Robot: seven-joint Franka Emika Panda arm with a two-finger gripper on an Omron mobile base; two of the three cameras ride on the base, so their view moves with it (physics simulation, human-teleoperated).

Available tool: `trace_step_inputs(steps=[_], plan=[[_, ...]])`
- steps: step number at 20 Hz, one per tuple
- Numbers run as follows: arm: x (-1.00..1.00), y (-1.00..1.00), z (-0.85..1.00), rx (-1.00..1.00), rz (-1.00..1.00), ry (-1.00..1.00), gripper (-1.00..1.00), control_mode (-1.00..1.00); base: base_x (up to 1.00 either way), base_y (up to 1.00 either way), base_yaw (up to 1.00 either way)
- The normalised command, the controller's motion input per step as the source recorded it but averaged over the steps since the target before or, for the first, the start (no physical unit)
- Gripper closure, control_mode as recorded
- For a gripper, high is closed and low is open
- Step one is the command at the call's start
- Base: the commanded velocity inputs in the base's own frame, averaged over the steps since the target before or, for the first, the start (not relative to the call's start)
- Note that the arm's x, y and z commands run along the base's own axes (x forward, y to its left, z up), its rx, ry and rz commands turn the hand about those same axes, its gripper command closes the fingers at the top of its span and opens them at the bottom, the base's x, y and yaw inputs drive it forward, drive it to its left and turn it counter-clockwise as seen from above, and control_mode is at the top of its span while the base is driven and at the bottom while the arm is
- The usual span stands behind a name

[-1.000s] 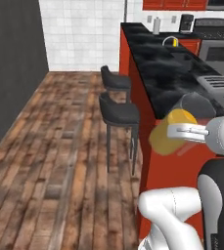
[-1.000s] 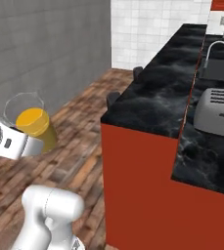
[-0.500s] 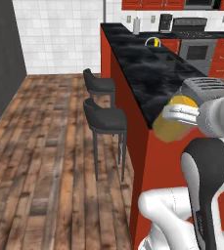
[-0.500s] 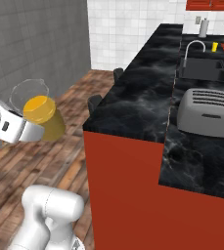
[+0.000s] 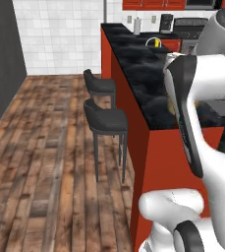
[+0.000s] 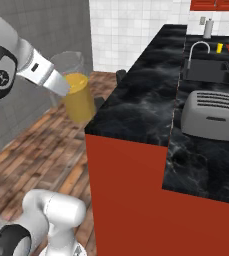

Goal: Place the pitcher and cup on the dining counter for serving.

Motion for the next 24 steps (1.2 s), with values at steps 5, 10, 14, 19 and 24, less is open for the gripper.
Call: trace_step_inputs(steps=[5, 10, 14, 19, 24], plan=[[0.85, -0.64, 0.01, 0.03, 0.0, 0.22, 1.0, -1.0, 0.0, 0.0, 0.0], [0.72, -0.14, -0.41, 0.0, 0.0, -0.03, 1.0, -1.0, 0.0, 0.0, 0.0], [0.99, -0.17, -0.23, 0.0, 0.0, 0.0, 1.0, -1.0, 0.0, 0.0, 0.0], [1.0, -0.1, -0.16, 0.0, 0.0, 0.01, 1.0, -1.0, 0.0, 0.0, 0.0], [1.0, -0.05, -0.21, 0.0, 0.0, 0.08, 1.0, -1.0, 0.0, 0.0, 0.0]])
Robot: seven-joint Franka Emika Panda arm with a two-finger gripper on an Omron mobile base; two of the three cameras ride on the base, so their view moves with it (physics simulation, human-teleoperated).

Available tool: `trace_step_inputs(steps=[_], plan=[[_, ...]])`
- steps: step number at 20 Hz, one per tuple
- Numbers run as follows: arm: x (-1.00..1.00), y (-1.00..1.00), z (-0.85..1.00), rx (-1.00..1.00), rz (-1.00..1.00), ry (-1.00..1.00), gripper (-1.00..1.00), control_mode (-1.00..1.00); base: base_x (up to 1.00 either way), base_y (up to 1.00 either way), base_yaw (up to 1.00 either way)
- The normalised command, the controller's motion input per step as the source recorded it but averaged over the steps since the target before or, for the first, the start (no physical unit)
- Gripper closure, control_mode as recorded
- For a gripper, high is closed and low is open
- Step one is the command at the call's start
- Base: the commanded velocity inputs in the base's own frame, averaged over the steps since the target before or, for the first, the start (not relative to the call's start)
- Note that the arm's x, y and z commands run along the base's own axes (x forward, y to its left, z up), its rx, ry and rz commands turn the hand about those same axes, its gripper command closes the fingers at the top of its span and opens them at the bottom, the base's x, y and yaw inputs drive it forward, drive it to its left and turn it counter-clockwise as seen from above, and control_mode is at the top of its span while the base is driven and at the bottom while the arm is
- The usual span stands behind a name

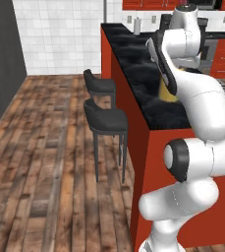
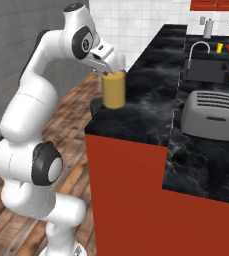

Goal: Place the pitcher and cup on the dining counter for serving.

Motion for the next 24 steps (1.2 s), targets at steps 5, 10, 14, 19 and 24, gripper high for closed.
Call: trace_step_inputs(steps=[5, 10, 14, 19, 24], plan=[[1.0, -0.19, -0.21, 0.0, 0.0, 0.09, 1.0, -1.0, 0.0, 0.0, 0.0], [0.59, -0.3, -0.41, 0.0, 0.0, 0.1, 1.0, -1.0, 0.0, 0.0, 0.0], [0.0, -0.11, -0.43, 0.0, 0.0, 0.06, -1.0, -1.0, 0.0, 0.0, 0.0], [-0.02, 0.0, -0.12, 0.0, 0.0, 0.0, -1.0, -1.0, 0.0, 0.0, 0.0], [-0.06, 0.0, 0.03, 0.0, 0.0, 0.04, -1.0, -1.0, 0.0, 0.0, 0.0]])
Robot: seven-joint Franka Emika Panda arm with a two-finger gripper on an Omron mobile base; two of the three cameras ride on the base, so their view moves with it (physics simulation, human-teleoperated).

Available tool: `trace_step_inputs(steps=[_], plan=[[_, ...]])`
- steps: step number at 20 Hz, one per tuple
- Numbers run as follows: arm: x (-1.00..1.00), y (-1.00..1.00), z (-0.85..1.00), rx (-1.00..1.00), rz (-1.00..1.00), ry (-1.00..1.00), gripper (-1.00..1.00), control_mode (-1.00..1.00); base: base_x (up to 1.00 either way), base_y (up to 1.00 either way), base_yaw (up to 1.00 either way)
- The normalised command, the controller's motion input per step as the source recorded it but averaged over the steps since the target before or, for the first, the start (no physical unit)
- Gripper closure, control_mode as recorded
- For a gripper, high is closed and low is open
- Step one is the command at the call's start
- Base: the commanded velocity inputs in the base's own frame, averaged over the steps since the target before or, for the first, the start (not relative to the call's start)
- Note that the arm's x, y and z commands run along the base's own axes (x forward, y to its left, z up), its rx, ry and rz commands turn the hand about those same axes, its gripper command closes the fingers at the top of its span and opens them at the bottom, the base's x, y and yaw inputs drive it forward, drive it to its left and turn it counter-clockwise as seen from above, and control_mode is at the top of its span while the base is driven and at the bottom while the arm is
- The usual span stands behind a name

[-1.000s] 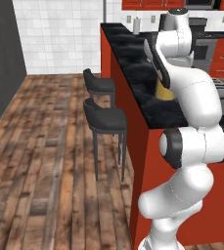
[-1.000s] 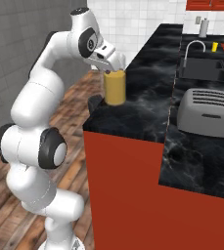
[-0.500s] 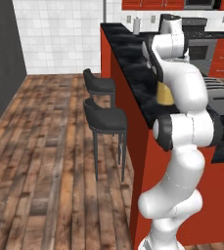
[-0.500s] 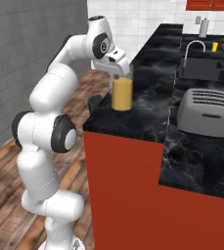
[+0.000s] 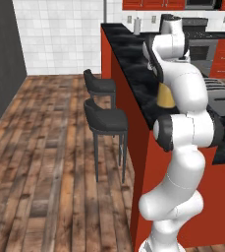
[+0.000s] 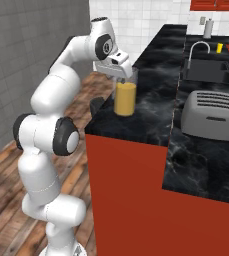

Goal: Place the pitcher and cup on the dining counter for serving.

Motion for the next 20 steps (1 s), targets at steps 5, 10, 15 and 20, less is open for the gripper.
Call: trace_step_inputs(steps=[5, 10, 15, 20], plan=[[-0.38, 0.01, 0.2, 0.0, 0.0, 0.06, -1.0, -1.0, 0.0, 0.0, 0.0], [-0.92, 0.03, 0.26, 0.0, 0.0, 0.02, -1.0, -1.0, 0.0, 0.0, 0.0], [-1.0, 0.24, 0.22, 0.0, 0.0, 0.0, -1.0, -1.0, 0.0, 0.0, 0.0], [-1.0, 0.43, 0.15, 0.0, 0.0, 0.0, -1.0, -1.0, 0.0, 0.0, 0.0]])
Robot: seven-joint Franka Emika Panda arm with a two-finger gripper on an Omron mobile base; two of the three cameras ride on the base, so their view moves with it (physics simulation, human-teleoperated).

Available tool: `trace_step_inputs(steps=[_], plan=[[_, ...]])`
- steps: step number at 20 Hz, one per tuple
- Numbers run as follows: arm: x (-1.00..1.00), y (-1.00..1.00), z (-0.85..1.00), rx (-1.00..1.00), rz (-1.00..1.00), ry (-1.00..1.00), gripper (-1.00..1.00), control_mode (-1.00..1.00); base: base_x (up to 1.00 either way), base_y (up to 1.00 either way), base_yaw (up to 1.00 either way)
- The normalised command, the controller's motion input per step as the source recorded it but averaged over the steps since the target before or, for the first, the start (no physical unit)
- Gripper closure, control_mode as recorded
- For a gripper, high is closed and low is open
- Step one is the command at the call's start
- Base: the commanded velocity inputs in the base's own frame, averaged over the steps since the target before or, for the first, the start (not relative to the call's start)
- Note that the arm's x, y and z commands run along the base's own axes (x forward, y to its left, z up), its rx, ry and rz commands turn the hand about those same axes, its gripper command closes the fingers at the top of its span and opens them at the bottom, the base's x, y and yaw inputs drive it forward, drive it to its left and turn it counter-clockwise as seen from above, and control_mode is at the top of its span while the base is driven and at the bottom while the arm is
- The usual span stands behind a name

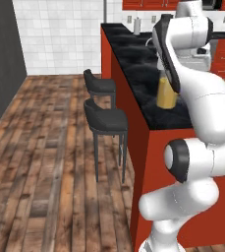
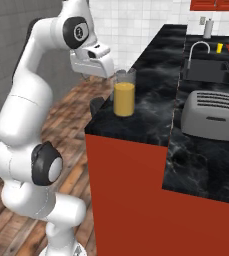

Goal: Place the pitcher and cup on the dining counter for serving.

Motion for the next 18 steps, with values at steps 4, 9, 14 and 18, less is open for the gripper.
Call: trace_step_inputs(steps=[4, 9, 14, 18], plan=[[-1.0, 0.54, 0.0, 0.0, 0.0, 0.0, -1.0, -1.0, 0.0, 0.0, 0.0], [-1.0, 0.25, -0.02, 0.06, 0.0, -0.07, -1.0, -1.0, 0.0, 0.0, 0.0], [-0.88, 0.31, -0.19, 0.02, 0.05, -0.16, -1.0, -1.0, 0.0, 0.0, 0.0], [-0.17, -0.02, -0.15, -0.01, 0.03, -0.06, -1.0, -1.0, 0.0, 0.0, 0.0]])
